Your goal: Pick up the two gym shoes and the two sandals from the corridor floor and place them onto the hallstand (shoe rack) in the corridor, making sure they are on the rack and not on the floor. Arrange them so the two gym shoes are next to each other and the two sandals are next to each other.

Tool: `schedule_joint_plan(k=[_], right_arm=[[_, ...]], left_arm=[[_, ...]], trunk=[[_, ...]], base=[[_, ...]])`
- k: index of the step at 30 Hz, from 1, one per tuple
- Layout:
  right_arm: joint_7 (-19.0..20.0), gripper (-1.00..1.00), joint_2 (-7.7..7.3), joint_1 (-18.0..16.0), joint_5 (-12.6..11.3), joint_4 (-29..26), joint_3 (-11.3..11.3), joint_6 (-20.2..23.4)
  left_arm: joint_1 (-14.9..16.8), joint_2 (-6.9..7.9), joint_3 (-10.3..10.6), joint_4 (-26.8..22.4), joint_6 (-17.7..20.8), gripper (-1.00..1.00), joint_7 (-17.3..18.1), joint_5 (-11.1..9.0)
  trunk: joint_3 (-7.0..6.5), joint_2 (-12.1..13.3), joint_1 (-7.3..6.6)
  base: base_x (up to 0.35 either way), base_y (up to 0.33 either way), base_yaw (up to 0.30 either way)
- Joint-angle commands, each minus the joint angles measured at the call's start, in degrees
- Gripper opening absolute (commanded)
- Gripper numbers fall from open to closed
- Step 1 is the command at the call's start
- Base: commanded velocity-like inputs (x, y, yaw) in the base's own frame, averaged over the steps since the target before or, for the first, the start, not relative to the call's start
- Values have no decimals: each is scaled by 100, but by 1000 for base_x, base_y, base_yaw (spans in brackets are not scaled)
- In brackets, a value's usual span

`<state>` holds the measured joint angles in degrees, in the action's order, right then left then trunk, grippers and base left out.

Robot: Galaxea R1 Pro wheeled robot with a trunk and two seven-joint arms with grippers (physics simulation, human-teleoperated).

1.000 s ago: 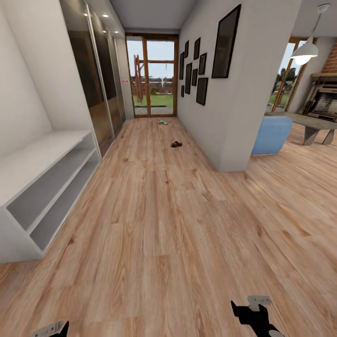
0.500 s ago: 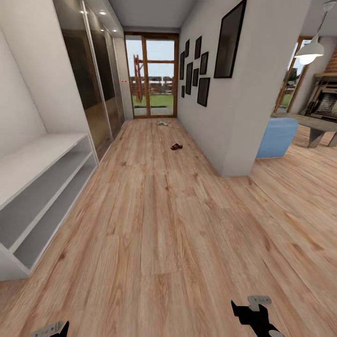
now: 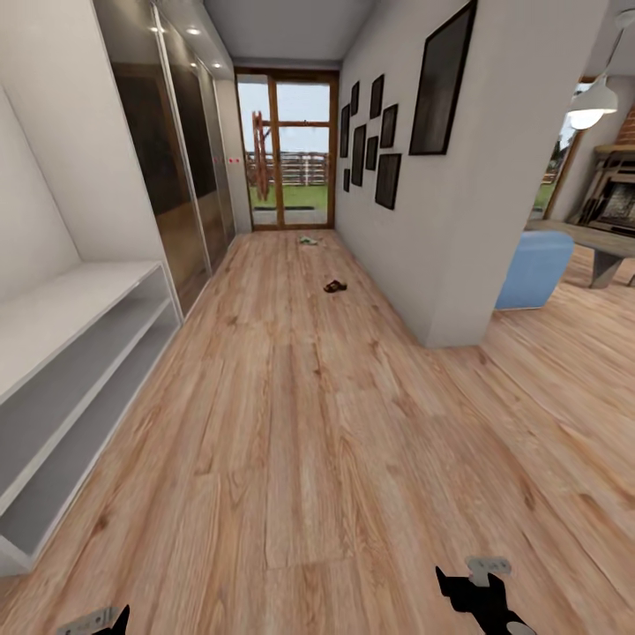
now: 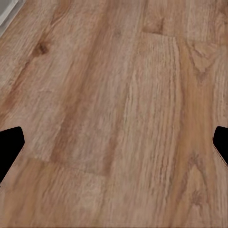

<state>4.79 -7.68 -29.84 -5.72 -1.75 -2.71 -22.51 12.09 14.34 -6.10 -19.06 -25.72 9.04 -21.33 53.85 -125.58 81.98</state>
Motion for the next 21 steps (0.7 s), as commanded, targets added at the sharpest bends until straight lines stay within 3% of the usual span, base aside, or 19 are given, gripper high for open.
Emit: schedule_joint_plan(k=[1, 21], right_arm=[[34, 100, -3, -4, -61, 8, -27, -22], [70, 100, -6, -4, -56, 8, -27, -12]], left_arm=[[4, -1, -14, 7, -3, 100, 57, -61], [4, -1, -14, 7, -1, 100, 54, -57]], trunk=[[-1, -2, 3], [-14, -2, 3]], base=[[327, 149, 0], [307, 188, 0]])
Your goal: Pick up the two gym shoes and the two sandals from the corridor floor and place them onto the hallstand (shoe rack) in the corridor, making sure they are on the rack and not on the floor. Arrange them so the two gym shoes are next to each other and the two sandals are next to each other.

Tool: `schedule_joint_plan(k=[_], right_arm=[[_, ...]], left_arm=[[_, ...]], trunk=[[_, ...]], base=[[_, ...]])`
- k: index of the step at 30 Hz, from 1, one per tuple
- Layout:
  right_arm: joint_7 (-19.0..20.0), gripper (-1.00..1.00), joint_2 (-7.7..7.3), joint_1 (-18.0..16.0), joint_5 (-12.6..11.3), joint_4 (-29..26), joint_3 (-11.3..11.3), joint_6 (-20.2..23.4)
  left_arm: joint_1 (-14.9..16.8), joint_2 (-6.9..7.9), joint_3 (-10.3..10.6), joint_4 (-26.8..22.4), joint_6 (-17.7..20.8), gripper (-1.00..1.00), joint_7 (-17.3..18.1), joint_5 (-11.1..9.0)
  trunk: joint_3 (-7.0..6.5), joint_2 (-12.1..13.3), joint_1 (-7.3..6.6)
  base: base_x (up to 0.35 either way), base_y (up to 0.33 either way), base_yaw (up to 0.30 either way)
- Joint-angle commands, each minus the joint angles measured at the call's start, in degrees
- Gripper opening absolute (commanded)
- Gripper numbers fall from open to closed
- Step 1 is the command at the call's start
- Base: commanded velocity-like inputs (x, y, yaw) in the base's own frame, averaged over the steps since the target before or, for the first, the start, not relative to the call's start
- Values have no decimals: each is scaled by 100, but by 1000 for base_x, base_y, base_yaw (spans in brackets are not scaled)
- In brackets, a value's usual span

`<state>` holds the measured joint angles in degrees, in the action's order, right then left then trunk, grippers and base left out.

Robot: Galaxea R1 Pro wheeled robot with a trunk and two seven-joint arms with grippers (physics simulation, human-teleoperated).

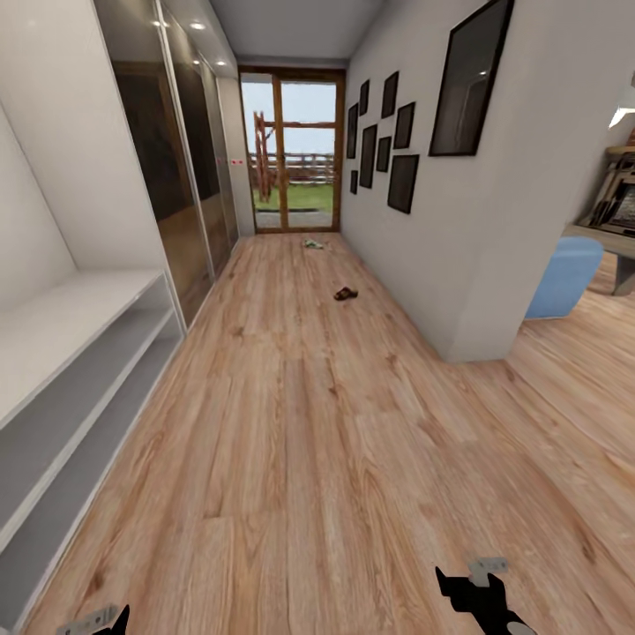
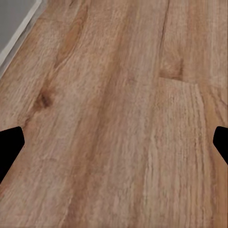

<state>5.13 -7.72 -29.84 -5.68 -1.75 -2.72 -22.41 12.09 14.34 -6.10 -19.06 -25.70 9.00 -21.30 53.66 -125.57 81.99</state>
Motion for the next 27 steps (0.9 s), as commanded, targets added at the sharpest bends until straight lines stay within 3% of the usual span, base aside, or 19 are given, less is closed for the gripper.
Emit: schedule_joint_plan(k=[1, 9, 17, 27], right_arm=[[38, 100, -2, -4, -58, 8, -27, -20], [55, 100, -8, -4, -48, 13, -27, -18], [3, 100, 15, -4, -65, 9, -18, -28], [5, 100, -17, 3, -65, 7, -18, -26]], left_arm=[[4, -1, -14, 7, -4, 100, 58, -60], [4, -1, -10, 7, -4, 100, 58, -59], [-19, -9, -6, 7, -17, 100, 51, -57], [-29, -10, -5, 7, -23, 100, 49, -67]], trunk=[[5, -2, 2], [5, -2, 2], [5, -2, 2], [5, -2, 2]], base=[[303, 177, 0], [305, 167, 0], [42, 0, 0], [279, 0, 0]])
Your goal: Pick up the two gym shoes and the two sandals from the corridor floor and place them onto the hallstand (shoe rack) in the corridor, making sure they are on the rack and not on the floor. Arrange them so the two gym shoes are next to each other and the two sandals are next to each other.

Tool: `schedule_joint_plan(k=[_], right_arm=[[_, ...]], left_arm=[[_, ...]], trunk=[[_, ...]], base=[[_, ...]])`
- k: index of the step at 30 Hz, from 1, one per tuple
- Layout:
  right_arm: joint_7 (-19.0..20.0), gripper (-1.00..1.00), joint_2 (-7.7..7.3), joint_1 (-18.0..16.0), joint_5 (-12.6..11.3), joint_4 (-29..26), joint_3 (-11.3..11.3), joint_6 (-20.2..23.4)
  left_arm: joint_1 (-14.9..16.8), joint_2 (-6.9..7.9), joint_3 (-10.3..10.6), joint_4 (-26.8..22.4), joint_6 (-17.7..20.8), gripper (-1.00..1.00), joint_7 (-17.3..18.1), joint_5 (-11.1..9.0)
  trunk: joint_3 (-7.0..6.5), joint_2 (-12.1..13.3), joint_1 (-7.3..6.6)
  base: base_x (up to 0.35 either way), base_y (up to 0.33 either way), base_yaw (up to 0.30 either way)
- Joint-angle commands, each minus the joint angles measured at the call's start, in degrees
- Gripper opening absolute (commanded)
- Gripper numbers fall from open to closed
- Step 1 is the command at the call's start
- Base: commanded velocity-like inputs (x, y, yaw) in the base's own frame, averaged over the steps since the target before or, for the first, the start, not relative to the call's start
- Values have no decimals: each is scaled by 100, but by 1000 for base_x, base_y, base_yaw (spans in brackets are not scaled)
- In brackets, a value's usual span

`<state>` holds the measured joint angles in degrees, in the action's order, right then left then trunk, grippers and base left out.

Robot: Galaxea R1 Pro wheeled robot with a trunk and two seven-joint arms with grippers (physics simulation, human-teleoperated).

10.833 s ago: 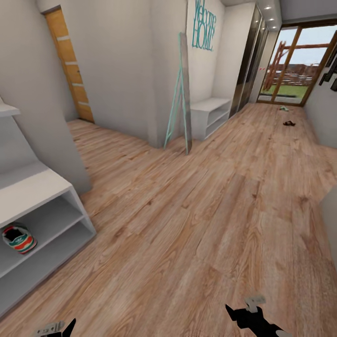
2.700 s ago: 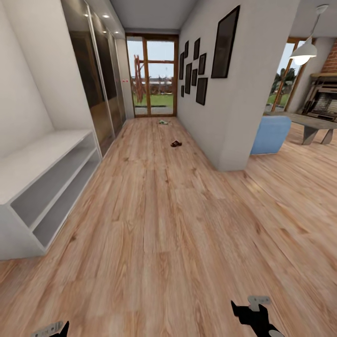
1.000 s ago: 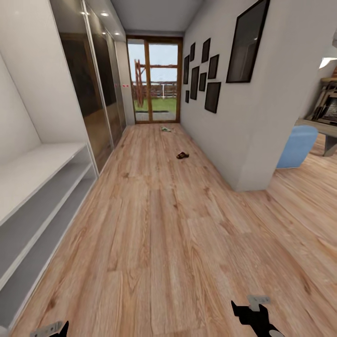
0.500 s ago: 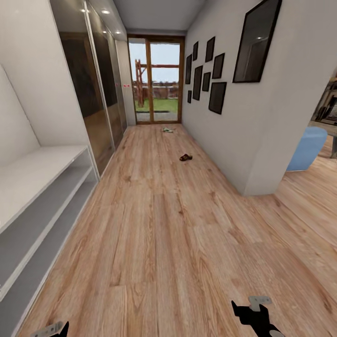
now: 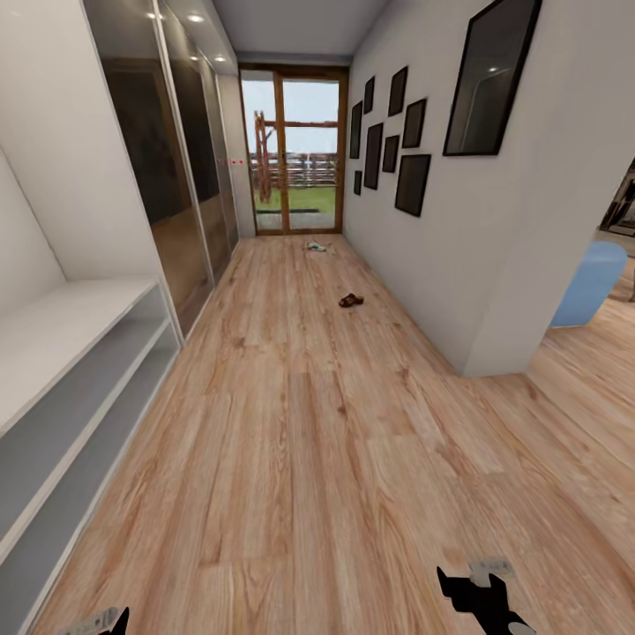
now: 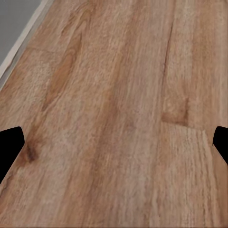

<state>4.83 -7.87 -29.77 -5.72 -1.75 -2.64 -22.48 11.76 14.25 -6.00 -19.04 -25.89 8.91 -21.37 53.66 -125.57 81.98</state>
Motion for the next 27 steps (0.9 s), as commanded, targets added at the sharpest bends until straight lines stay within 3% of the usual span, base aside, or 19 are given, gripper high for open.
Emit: schedule_joint_plan(k=[1, 15, 27], right_arm=[[36, 100, -3, -3, -61, 6, -26, -19], [36, 100, 4, -2, -61, 7, -31, -19], [42, 100, 21, -2, -55, 8, -35, -11]], left_arm=[[6, -1, -15, 6, -4, 100, 58, -60], [5, -1, -21, 6, -4, 100, 58, -71], [4, -1, -24, 6, -4, 100, 58, -87]], trunk=[[5, -2, 2], [5, -2, 2], [5, -2, 2]], base=[[329, 0, 0], [334, 18, 0], [335, 121, 0]])
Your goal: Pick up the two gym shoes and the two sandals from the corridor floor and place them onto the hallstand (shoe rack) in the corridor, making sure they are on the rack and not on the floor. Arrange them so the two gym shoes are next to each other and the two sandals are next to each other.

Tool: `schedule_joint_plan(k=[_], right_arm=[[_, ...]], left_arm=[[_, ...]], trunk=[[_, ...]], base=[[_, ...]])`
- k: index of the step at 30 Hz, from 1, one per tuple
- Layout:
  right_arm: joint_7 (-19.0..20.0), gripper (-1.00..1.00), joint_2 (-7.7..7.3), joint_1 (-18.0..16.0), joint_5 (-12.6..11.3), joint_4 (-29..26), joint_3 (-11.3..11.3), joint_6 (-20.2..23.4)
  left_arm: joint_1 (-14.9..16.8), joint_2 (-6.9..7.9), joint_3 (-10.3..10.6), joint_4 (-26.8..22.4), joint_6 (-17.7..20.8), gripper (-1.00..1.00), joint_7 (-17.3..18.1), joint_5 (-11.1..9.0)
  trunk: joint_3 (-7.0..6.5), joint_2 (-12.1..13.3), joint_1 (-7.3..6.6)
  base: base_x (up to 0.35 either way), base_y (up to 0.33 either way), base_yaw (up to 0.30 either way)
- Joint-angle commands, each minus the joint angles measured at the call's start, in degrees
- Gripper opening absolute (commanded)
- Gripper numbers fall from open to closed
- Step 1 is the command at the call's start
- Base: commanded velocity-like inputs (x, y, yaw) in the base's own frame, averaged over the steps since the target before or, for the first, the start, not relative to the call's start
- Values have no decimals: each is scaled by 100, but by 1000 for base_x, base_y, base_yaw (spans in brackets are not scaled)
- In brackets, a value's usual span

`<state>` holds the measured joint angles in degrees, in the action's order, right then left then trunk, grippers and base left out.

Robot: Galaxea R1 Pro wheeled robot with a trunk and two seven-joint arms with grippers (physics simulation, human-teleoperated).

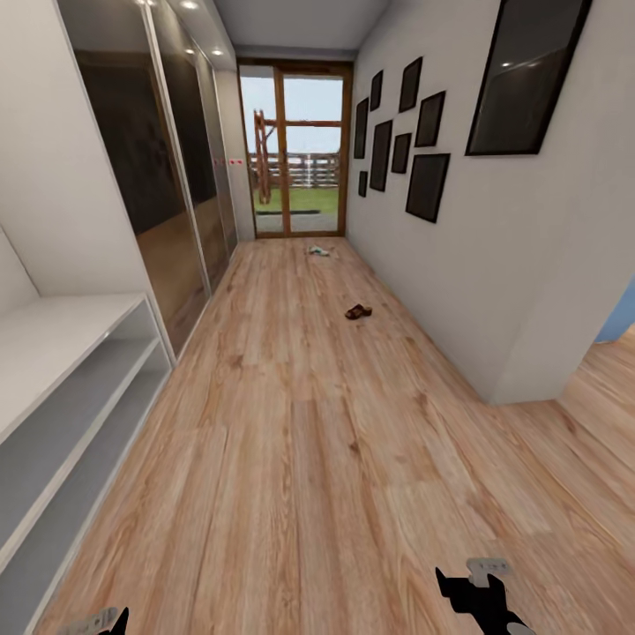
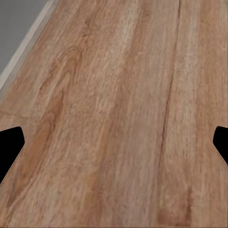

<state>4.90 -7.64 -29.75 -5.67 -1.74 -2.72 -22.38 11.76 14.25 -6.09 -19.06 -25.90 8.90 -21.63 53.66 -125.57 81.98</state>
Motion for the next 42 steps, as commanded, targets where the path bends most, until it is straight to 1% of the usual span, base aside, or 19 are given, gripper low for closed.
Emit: schedule_joint_plan(k=[1, 42], right_arm=[[35, 100, -2, -4, -62, 7, -27, -21], [28, 100, -13, 6, -66, 0, -19, -27]], left_arm=[[5, -1, -15, 7, -3, 100, 59, -62], [3, -1, -12, 7, -11, 100, 59, -59]], trunk=[[5, -2, 3], [5, -2, 3]], base=[[335, 140, 0], [335, 153, 0]])
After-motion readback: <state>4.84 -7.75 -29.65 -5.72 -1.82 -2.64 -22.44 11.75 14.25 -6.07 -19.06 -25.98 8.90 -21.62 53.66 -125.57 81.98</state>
